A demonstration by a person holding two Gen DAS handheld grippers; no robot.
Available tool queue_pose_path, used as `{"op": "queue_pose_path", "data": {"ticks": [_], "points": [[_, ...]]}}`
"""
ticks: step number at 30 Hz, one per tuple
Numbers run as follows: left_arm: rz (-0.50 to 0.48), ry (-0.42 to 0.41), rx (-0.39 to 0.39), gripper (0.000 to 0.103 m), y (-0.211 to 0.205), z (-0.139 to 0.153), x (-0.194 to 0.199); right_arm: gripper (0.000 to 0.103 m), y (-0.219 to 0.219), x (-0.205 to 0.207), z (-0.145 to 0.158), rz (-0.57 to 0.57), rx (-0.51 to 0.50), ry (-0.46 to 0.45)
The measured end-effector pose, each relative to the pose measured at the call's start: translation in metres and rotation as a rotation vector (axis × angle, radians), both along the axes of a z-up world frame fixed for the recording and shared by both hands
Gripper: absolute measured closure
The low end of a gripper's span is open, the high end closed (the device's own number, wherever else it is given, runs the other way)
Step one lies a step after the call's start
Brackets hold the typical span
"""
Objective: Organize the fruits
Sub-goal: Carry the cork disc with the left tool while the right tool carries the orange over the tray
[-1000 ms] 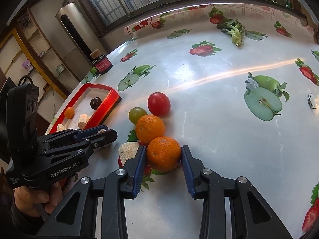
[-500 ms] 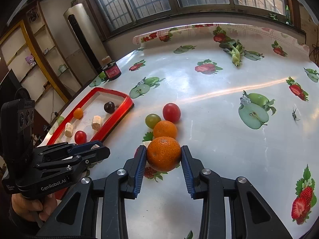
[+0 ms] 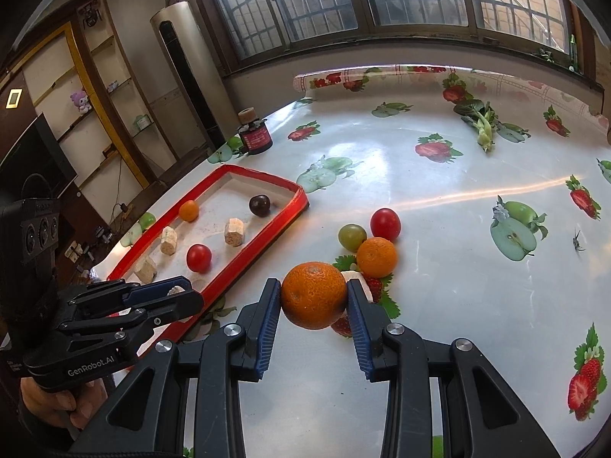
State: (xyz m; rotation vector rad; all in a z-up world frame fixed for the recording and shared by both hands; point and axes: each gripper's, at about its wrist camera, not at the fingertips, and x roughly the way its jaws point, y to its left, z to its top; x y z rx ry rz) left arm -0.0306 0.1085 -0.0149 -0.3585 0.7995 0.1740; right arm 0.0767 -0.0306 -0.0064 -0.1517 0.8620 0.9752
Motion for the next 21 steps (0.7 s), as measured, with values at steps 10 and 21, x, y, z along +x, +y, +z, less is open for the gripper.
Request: {"op": "queue_pose_path", "data": {"ticks": [10,21], "points": [[0.049,-0.012,0.028,0.081,0.010,0.007,-0.025,0.067,0.011,-0.015,0.006,0.032,0.002,-0.013],[0.113,-0.002,0.070,0.081,0.026,0.007,-0.045,0.067,0.031,-0.028,0.006,0.080,-0.007,-0.019]]}}
